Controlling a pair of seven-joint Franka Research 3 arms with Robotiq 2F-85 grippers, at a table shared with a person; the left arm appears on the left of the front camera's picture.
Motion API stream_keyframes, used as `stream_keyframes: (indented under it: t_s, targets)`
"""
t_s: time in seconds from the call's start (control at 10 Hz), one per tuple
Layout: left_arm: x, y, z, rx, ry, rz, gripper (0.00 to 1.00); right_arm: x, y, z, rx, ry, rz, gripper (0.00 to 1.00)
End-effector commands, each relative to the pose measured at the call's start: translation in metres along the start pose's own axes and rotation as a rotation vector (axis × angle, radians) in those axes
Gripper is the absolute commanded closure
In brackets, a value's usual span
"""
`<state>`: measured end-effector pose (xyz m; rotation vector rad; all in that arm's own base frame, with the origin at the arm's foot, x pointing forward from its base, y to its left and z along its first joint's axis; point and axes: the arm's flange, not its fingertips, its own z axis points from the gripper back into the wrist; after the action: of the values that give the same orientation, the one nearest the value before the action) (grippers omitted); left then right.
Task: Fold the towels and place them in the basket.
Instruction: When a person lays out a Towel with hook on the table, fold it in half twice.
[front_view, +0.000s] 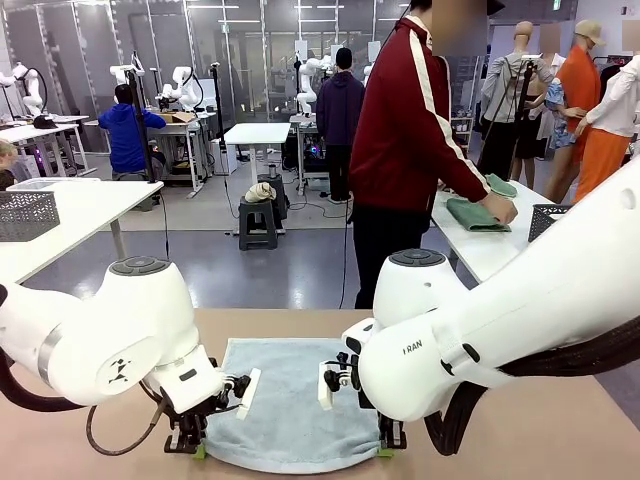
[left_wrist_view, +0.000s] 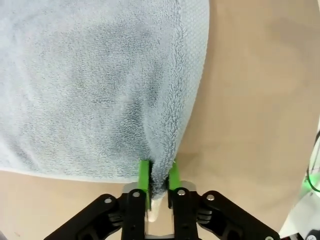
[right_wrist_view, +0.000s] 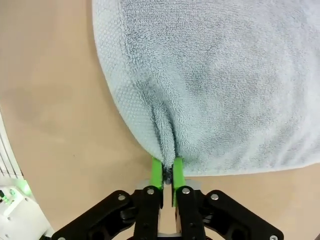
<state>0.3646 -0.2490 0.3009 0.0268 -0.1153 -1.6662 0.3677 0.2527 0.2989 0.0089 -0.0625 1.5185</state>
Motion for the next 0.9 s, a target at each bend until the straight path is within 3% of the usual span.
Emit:
stream_keyframes:
  t_s: [0.0, 0.5, 0.8]
  targets:
    - [-0.006, 0.001, 0.009, -0.021, 0.008, -0.024, 1.0, -0.001, 0.001, 0.007, 0.022, -0.002, 0.025, 1.0]
    - [-0.012, 0.006, 0.041, 0.038, 0.015, -0.002, 1.0, -0.001, 0.001, 0.033, -0.033, -0.006, 0.049, 1.0]
    - [-0.013, 0.045, 0.07, 0.042, 0.045, 0.009, 1.0, -0.002, -0.036, 0.06, -0.042, -0.025, 0.061, 1.0]
